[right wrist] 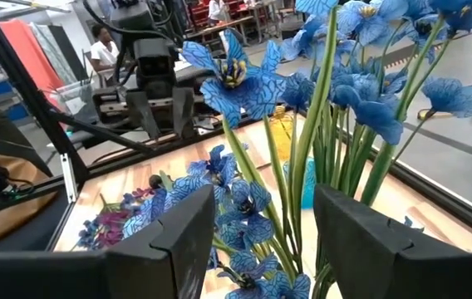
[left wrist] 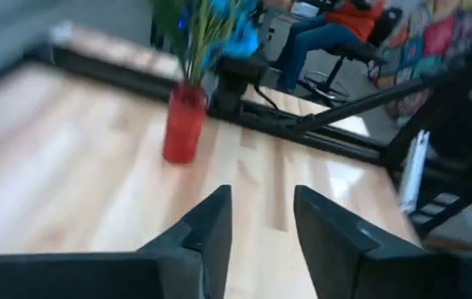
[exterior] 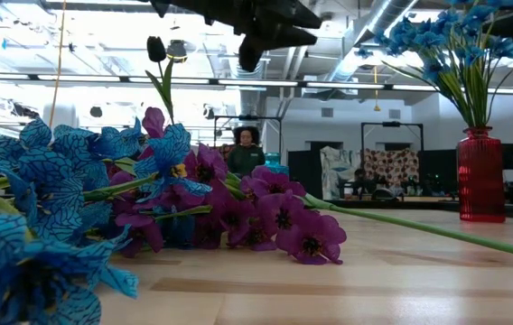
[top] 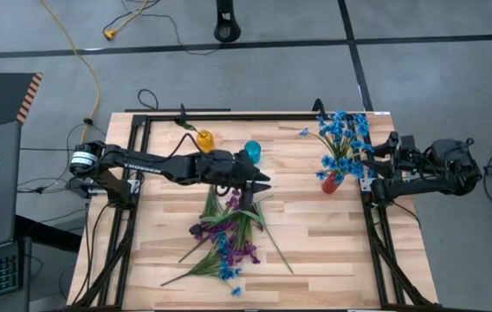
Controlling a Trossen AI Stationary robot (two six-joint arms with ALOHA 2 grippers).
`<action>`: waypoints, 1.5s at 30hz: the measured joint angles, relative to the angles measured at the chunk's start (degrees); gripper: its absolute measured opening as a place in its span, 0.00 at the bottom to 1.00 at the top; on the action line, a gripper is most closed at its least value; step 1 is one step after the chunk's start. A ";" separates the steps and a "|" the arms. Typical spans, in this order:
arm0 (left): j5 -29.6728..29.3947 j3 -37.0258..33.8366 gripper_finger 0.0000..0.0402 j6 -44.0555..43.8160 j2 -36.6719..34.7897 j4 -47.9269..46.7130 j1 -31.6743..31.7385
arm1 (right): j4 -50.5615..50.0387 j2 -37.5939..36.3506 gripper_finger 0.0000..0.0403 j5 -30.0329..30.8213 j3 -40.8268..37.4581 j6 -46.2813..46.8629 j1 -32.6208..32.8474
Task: Sort flowers into vase by color
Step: Put the right black tulip into the yellow vase
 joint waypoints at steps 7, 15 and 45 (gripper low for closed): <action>0.04 0.00 0.32 -23.21 0.22 -4.10 -2.48 | 0.00 0.00 0.58 0.02 -0.04 -0.02 0.00; -4.18 -0.03 0.32 -51.10 0.42 -14.07 -7.07 | 0.00 0.00 0.58 0.05 -0.04 -0.04 0.00; 20.98 10.35 0.32 -98.87 25.93 -4.72 -8.17 | -0.04 0.02 0.58 0.16 -0.04 -0.02 0.02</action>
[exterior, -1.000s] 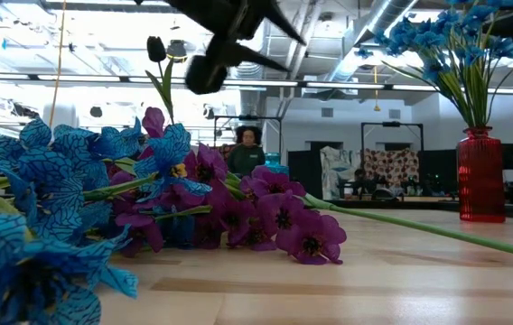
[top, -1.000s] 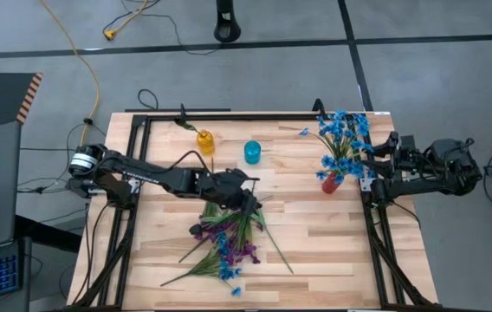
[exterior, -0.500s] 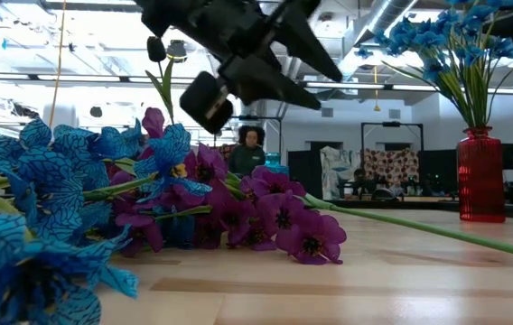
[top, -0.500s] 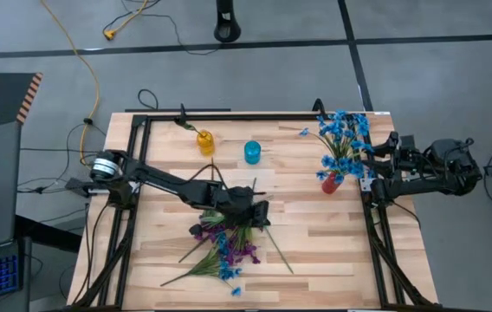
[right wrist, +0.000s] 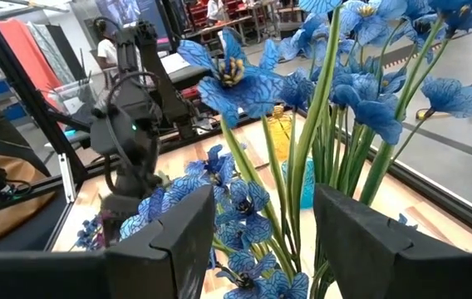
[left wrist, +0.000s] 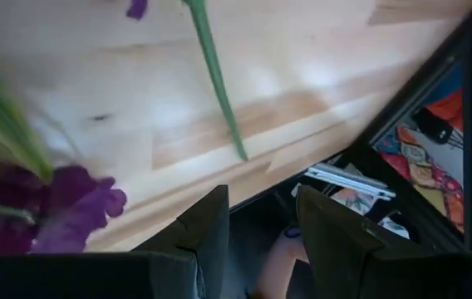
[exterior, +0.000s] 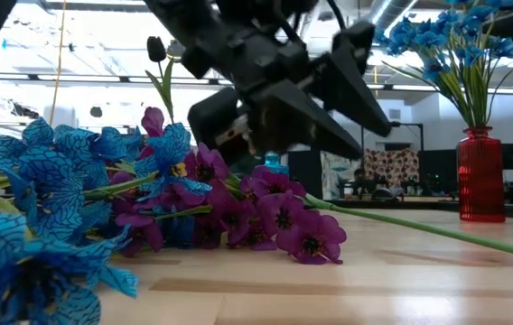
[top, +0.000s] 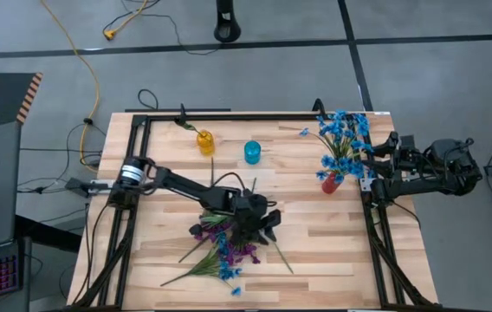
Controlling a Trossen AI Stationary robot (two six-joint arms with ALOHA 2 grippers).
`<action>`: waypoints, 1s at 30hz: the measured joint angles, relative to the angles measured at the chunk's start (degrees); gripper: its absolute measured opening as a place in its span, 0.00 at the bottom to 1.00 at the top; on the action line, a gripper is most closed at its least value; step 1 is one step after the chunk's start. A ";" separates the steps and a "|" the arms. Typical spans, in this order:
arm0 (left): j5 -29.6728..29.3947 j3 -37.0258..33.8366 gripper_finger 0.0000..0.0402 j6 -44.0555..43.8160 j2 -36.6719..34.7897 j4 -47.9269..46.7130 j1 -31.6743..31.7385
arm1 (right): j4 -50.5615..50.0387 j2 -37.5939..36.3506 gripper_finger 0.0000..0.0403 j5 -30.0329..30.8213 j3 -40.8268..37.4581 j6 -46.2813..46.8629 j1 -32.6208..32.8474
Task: Sort flowers into vase by color
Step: Put the right black tulip into the yellow vase
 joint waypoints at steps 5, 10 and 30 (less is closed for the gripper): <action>2.42 0.88 0.32 -1.41 1.82 -1.03 1.53 | -0.02 0.00 0.58 -0.01 0.00 0.00 -0.02; 2.89 0.94 0.32 -1.99 1.78 -6.64 2.54 | -0.02 0.00 0.58 -0.02 0.00 0.00 -0.01; -2.16 0.90 0.32 -7.86 1.72 -11.38 5.70 | -0.02 0.00 0.58 -0.02 0.00 -0.02 -0.01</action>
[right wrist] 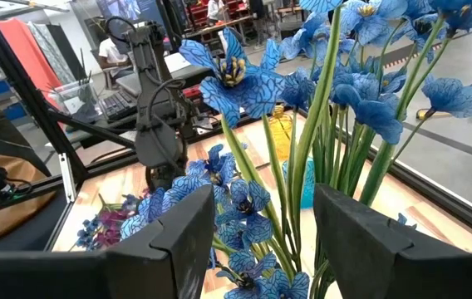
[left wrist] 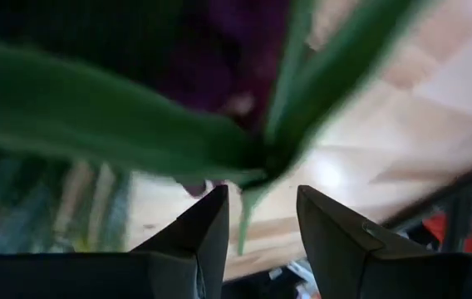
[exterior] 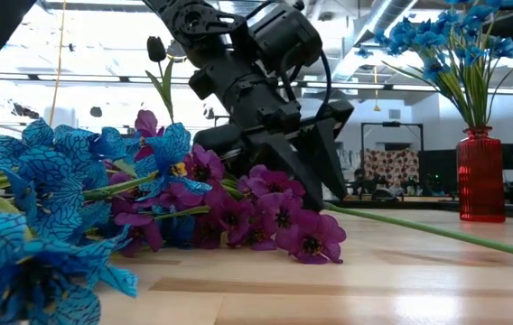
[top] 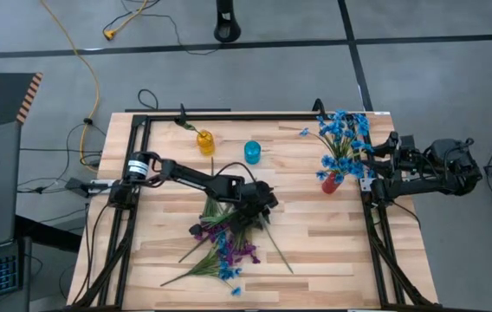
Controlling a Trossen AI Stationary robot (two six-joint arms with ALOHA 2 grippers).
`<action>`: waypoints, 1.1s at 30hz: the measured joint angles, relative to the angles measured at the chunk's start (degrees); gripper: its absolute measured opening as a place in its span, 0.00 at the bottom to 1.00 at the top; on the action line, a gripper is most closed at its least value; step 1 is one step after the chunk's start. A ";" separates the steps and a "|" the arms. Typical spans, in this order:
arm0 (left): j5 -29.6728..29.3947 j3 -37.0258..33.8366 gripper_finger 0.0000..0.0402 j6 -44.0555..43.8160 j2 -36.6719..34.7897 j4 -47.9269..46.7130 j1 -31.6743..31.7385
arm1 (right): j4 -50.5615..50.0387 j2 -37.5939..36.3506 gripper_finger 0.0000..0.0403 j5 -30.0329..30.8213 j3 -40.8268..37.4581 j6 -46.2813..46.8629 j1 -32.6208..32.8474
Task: Sort flowers into vase by color
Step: Put the right black tulip into the yellow vase
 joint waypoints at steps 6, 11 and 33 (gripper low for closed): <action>0.11 -0.04 0.32 0.47 -0.01 -2.65 0.94 | 0.00 0.00 0.58 0.00 0.00 0.00 0.02; 0.01 -0.04 0.32 2.69 -0.01 -2.54 1.81 | 0.00 0.00 0.58 0.00 0.00 -0.02 0.01; 0.24 -0.04 0.03 8.30 -0.14 -1.19 1.94 | -1.64 0.00 0.58 -0.02 0.00 -0.02 0.00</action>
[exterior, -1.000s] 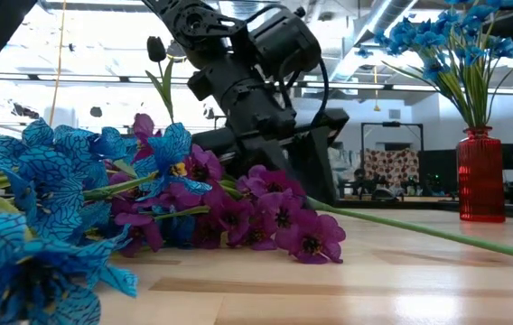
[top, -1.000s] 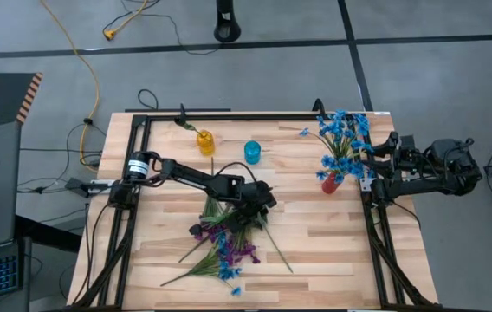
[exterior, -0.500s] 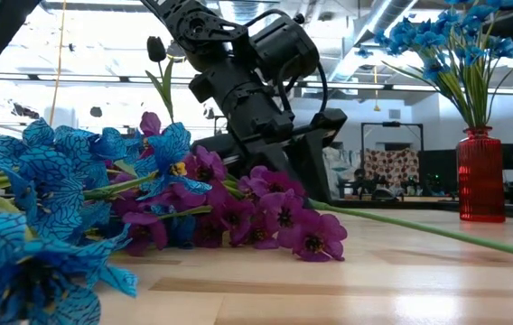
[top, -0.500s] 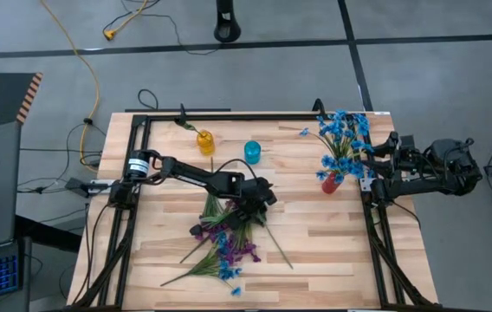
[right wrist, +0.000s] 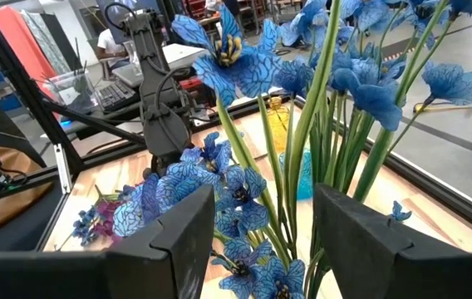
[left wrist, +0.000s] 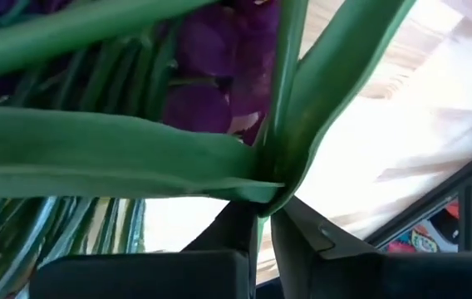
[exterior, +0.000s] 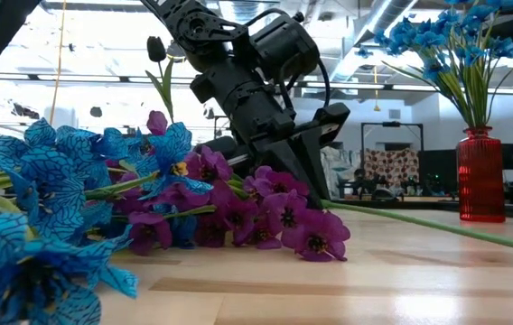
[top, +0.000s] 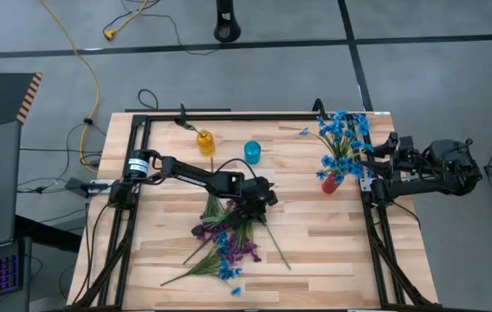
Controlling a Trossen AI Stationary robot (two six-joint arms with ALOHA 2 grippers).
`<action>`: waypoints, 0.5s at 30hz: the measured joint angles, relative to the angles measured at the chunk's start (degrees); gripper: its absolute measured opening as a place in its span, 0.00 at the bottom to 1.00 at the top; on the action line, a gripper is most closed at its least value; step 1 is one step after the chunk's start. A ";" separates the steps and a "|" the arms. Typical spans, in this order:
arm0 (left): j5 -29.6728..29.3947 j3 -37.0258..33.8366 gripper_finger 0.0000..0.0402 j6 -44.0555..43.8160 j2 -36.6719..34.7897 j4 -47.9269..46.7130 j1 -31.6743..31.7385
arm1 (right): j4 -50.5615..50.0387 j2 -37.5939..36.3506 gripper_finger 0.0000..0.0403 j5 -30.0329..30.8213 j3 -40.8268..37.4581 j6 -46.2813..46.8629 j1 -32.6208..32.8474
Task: Sort flowers into vase by color
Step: Put the right black tulip into the yellow vase
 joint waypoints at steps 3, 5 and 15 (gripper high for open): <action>0.76 0.00 0.03 0.85 -0.53 -0.03 0.00 | 0.00 0.00 0.58 0.00 0.00 0.00 0.00; 1.29 0.00 0.03 1.19 -1.03 0.17 0.00 | 0.00 -0.02 0.58 0.00 0.00 0.00 0.00; 1.80 0.00 0.03 8.53 -4.89 -0.04 -0.09 | -0.01 -0.02 0.58 0.00 0.00 0.00 0.00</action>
